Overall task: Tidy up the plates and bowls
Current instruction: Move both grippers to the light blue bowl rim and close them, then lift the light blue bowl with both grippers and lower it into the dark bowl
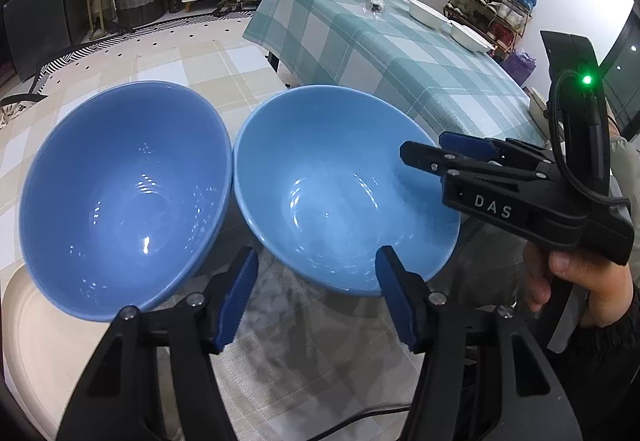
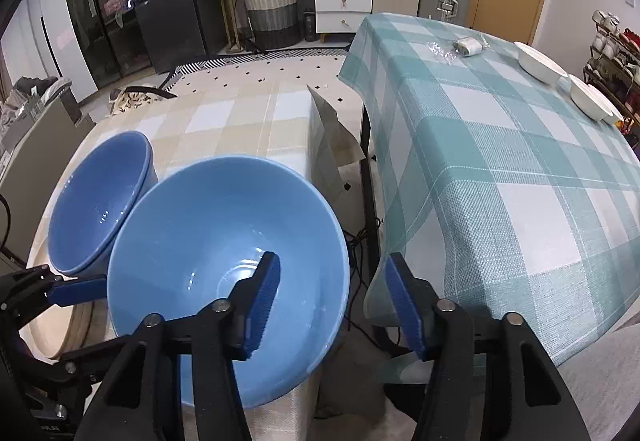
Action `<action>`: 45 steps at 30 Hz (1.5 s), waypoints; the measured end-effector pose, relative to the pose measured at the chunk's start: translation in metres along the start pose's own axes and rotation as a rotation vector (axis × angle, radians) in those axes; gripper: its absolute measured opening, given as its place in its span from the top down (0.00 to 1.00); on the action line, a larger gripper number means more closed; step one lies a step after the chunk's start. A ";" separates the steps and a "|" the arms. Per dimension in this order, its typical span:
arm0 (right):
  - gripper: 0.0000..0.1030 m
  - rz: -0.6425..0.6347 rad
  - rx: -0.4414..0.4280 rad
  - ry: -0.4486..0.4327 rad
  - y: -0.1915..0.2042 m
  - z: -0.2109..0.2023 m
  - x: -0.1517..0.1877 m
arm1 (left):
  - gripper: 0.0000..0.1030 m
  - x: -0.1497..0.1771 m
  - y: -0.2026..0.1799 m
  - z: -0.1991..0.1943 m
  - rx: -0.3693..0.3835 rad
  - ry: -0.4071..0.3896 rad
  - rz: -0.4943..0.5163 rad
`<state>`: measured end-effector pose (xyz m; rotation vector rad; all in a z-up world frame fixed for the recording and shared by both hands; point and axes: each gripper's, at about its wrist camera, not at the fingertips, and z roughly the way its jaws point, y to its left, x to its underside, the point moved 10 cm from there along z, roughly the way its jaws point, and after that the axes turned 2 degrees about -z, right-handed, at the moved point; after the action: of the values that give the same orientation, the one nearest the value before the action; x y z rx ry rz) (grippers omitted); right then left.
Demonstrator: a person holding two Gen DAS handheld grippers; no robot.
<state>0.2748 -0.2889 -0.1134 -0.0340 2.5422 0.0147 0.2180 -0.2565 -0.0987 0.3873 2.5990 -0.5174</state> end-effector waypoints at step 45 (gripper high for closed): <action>0.88 -0.011 0.055 -0.071 0.001 -0.033 -0.002 | 0.66 -0.018 0.001 -0.018 -0.084 -0.078 0.051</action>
<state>0.2585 -0.2884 -0.0851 -0.0254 2.4702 -0.0572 0.2267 -0.2517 -0.0752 0.3960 2.5190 -0.3966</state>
